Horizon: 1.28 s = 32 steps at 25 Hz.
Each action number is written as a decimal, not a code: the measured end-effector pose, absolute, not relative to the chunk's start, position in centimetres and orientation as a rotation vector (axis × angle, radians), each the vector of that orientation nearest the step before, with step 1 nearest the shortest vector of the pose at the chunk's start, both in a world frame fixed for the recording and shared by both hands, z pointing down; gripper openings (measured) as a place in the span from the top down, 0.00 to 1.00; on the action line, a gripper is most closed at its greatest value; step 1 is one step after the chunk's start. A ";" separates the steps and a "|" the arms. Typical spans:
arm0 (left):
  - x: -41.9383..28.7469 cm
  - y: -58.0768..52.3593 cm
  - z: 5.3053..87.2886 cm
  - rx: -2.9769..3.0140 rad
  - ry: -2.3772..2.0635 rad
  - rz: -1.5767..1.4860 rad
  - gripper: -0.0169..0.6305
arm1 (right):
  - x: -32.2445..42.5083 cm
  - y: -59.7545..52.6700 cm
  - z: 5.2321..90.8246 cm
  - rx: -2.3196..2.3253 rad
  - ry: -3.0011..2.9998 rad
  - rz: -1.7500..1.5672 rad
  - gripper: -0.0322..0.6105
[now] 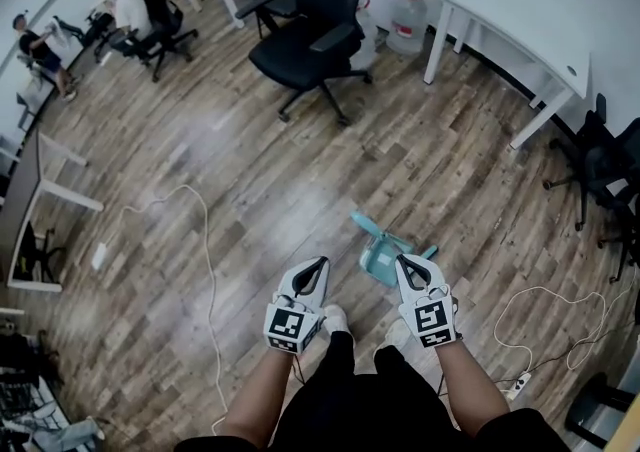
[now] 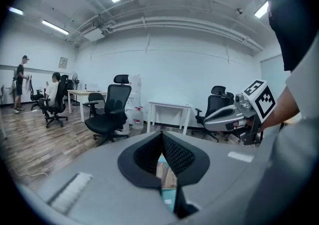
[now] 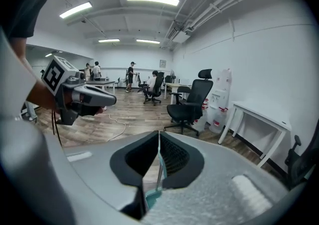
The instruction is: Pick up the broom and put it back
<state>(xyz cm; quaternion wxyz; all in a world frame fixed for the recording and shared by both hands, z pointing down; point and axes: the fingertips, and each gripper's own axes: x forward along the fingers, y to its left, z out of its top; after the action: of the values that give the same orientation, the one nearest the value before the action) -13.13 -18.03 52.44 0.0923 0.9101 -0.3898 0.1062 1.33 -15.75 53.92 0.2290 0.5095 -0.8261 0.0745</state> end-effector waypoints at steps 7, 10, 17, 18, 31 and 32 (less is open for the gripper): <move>-11.6 -17.5 55.8 2.648 -1.146 0.375 0.95 | 2.1 -16.5 59.1 1.283 -2.199 0.246 0.80; -11.3 -17.6 57.2 2.622 -1.133 0.424 0.95 | 2.2 -17.3 61.4 1.239 -2.176 0.245 0.78; -12.1 -18.7 60.1 2.596 -1.157 0.458 0.95 | 2.5 -19.5 66.5 1.188 -2.134 0.269 0.74; -12.2 -18.7 60.6 2.592 -1.153 0.469 0.95 | 2.5 -19.6 67.3 1.180 -2.124 0.278 0.73; -12.7 -18.9 63.2 2.567 -1.106 0.524 0.95 | 2.4 -21.5 73.1 1.138 -2.061 0.277 0.79; -12.7 -18.9 63.3 2.567 -1.102 0.526 0.95 | 2.3 -21.6 73.2 1.140 -2.058 0.264 0.79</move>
<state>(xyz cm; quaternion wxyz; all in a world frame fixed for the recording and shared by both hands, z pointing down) -12.73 -18.90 63.25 0.1492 0.8930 -0.3833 0.1828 2.28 -21.60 73.15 0.3774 0.4459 -0.8051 0.1031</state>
